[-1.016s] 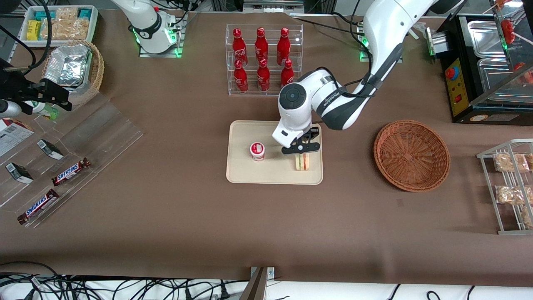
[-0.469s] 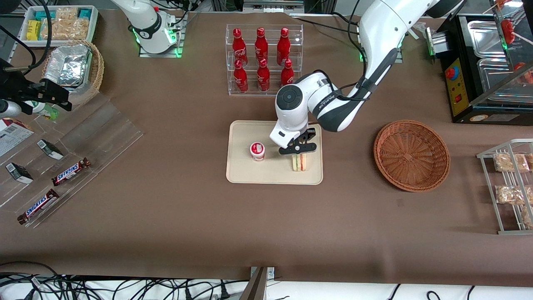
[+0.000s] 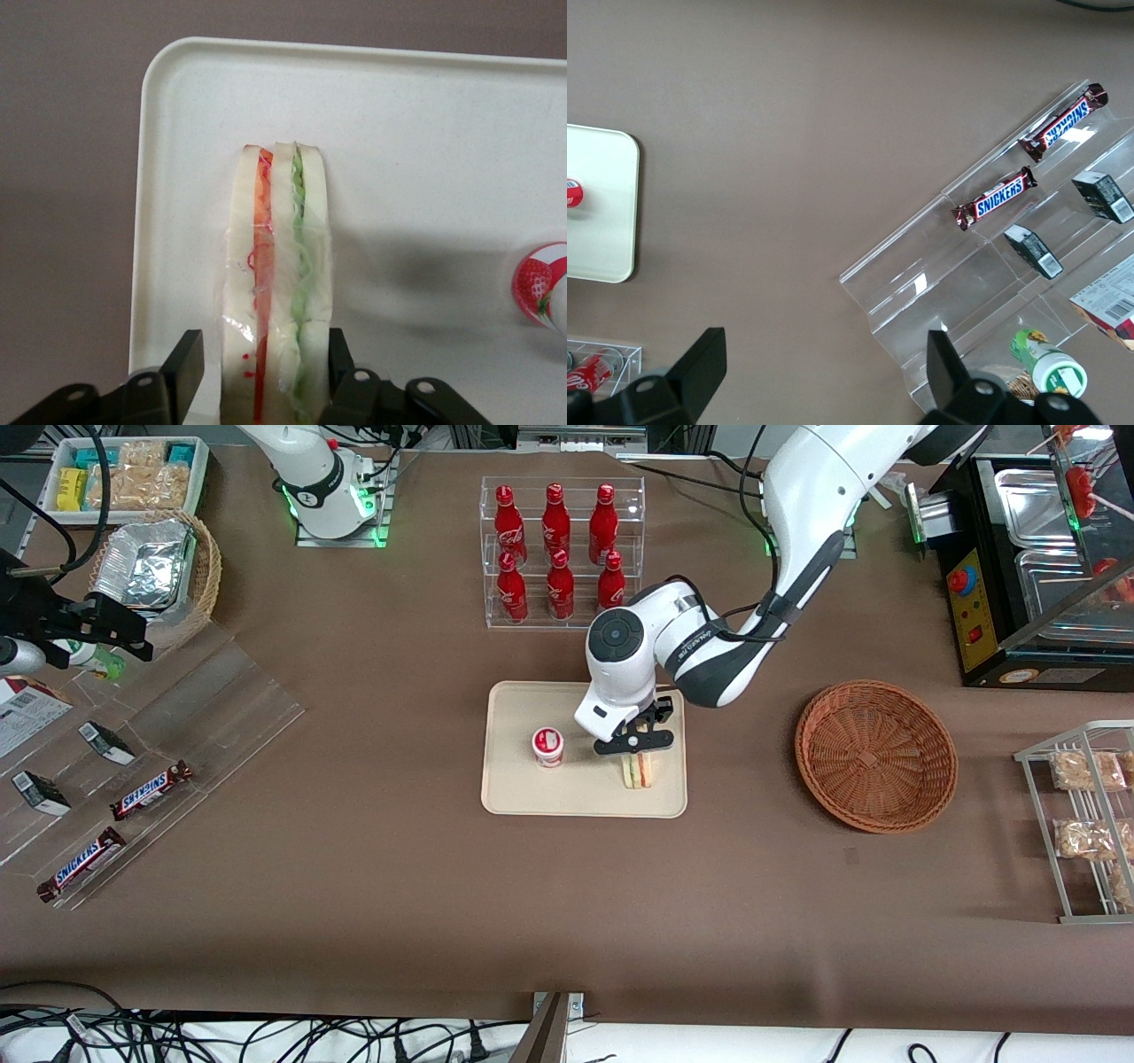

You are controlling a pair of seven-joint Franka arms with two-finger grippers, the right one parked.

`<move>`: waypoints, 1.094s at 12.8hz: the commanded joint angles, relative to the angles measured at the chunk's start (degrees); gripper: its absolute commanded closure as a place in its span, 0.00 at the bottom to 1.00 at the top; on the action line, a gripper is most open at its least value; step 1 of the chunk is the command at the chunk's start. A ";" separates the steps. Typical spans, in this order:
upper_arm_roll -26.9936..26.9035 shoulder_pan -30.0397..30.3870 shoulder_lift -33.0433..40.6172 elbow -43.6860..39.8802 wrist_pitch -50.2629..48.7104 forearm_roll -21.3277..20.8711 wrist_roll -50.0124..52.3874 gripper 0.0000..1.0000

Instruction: Place sandwich from basket to tray

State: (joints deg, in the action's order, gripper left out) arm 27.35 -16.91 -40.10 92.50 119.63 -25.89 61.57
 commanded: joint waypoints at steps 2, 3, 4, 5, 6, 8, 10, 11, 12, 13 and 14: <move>-0.19 0.47 2.55 -1.36 -2.45 -1.09 0.75 0.00; -0.10 1.35 4.13 -1.88 -5.51 -0.74 0.40 0.00; 0.25 2.75 5.45 -2.24 -6.94 -0.57 0.22 0.00; 0.25 3.02 6.34 -2.33 -7.04 -0.48 0.39 0.00; 0.25 3.63 6.95 -2.50 -7.13 -0.39 0.39 0.00; 0.34 4.95 7.66 -4.16 -9.13 0.48 0.22 0.00; 0.34 6.36 9.76 -5.75 -11.60 3.11 -3.09 0.00; -0.10 7.23 10.82 -6.80 -13.26 5.82 -7.12 0.00; -0.53 8.11 11.52 -8.90 -16.06 8.20 -11.51 0.00; -1.58 8.47 11.53 -11.62 -19.83 9.97 -15.56 0.00; -3.77 8.39 11.53 -14.34 -22.92 12.16 -19.52 0.00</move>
State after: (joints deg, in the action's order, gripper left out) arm 26.13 -8.74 -29.17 82.52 102.04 -17.56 49.23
